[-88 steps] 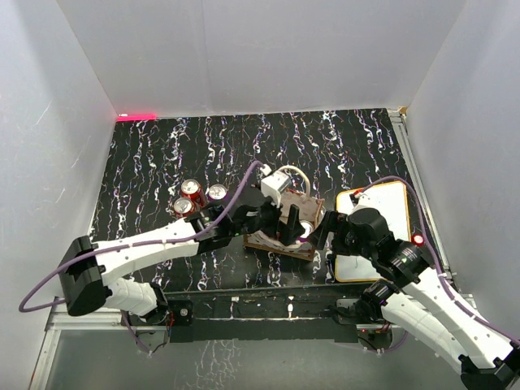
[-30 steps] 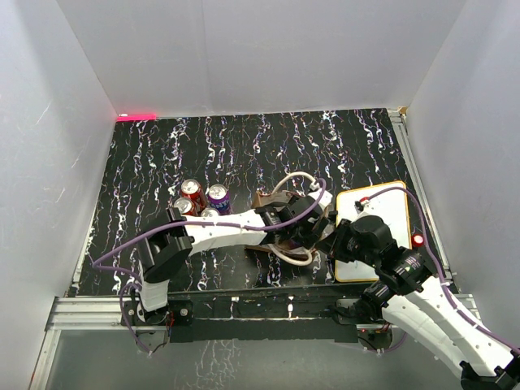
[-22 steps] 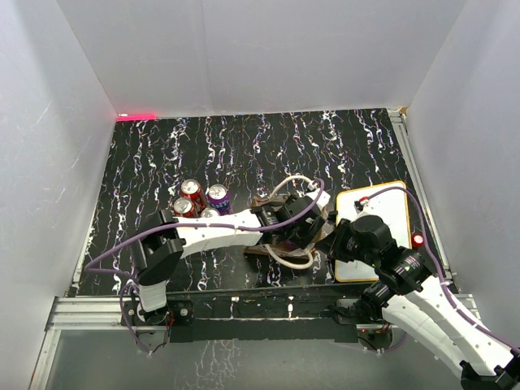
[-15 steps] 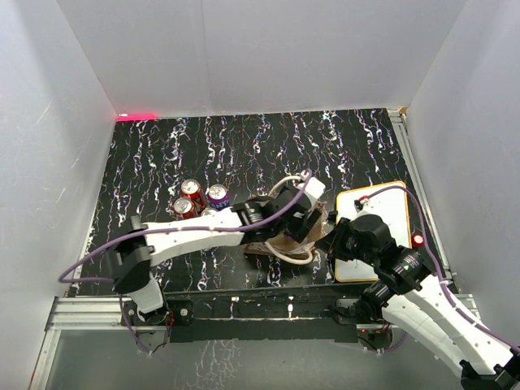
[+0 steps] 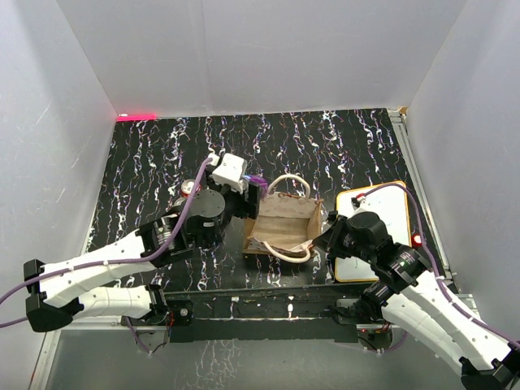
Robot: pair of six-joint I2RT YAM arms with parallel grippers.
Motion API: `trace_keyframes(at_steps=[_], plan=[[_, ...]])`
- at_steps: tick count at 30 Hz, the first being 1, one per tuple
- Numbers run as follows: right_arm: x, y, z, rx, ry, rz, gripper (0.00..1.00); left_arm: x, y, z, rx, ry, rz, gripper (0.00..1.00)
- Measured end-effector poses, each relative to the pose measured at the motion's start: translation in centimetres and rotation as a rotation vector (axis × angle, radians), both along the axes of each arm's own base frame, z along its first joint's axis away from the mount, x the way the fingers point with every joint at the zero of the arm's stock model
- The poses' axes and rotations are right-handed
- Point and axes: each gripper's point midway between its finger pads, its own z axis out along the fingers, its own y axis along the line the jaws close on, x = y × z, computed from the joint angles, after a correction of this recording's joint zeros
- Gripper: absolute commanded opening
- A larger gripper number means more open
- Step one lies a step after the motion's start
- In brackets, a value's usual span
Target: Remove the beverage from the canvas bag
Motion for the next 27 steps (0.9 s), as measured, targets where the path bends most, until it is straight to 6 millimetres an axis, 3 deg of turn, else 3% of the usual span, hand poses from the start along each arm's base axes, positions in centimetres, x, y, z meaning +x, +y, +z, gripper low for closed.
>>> trace_keyframes(at_steps=[12,21,27], plan=[[0.6,0.6,-0.1,0.0,-0.004,0.011,0.08,4.1,9.5,-3.6,0.234,-0.058,0.478,0.0],[0.6,0.7,-0.1,0.002,-0.002,0.018,0.08,8.1,20.7,-4.5,0.227,0.009,0.851,0.0],[0.6,0.7,-0.1,0.005,-0.006,0.018,0.08,8.9,25.5,-7.1,0.207,0.12,0.987,0.0]])
